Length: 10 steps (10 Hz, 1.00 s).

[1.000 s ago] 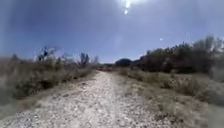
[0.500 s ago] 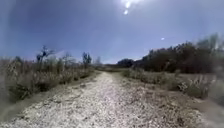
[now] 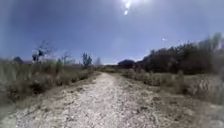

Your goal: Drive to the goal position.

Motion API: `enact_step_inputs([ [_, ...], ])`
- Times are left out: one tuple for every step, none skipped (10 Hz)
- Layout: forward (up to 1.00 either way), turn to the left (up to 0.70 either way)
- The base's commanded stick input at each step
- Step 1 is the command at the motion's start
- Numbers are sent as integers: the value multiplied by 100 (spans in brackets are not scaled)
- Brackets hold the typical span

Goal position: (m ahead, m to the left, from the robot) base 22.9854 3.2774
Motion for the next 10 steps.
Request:
enact_step_inputs([
  [70,0],
  [70,0],
  [70,0],
  [70,0],
  [70,0],
  [70,0],
  [70,0],
  [70,0],
  [70,0],
  [70,0],
])
